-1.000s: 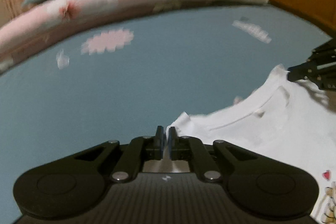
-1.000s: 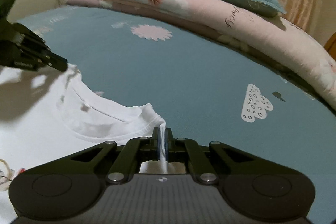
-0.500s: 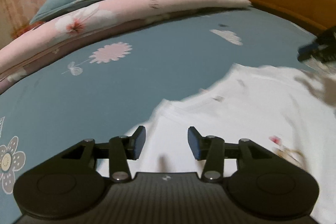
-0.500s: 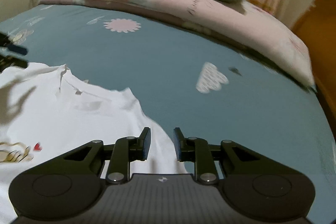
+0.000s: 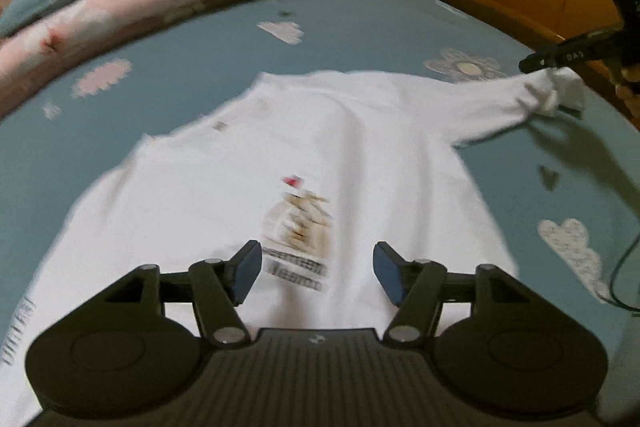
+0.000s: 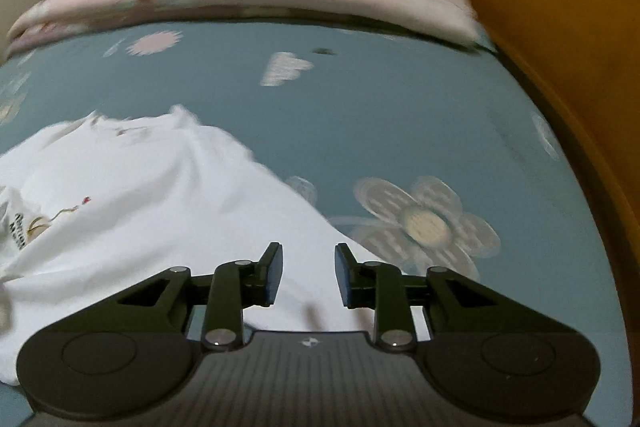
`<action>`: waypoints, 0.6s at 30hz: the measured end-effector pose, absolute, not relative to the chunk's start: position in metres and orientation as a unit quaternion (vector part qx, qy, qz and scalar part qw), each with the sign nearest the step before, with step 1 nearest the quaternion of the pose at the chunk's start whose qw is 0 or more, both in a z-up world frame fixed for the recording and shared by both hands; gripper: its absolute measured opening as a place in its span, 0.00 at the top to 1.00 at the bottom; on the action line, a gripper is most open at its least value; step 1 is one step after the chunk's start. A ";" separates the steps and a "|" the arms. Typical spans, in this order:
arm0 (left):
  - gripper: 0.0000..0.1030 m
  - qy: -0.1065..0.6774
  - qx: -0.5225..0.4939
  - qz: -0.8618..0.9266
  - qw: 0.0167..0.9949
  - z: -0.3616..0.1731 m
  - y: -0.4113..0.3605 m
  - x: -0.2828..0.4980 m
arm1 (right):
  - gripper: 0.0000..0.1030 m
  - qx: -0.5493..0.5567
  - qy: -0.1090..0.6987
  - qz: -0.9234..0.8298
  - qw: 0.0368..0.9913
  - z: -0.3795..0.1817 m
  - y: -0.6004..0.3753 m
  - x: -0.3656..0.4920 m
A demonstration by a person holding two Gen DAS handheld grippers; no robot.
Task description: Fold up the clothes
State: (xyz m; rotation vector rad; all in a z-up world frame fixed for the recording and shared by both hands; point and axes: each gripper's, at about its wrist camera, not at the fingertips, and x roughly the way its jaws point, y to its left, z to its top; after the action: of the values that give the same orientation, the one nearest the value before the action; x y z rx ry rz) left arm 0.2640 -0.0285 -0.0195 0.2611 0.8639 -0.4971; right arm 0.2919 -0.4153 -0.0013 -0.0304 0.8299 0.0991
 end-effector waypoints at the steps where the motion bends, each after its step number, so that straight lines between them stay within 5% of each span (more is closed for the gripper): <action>1: 0.39 0.417 0.119 -0.240 0.869 -0.023 -0.032 0.261 | 0.68 0.007 0.402 0.037 0.915 -0.002 -0.430 0.285; 7: 0.38 0.430 0.072 -0.257 0.862 -0.040 -0.053 0.242 | 0.53 0.198 0.393 0.002 0.898 -0.027 -0.524 0.228; 18: 0.35 0.438 0.044 -0.269 0.857 -0.050 -0.086 0.226 | 0.48 0.497 0.303 -0.052 0.811 -0.101 -0.622 0.198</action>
State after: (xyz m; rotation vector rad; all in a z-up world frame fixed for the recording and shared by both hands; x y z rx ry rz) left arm 0.2257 -0.0859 -0.0505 0.0929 0.9197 -0.5651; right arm 0.1978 -0.6222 -0.1006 1.0620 0.6474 -0.1109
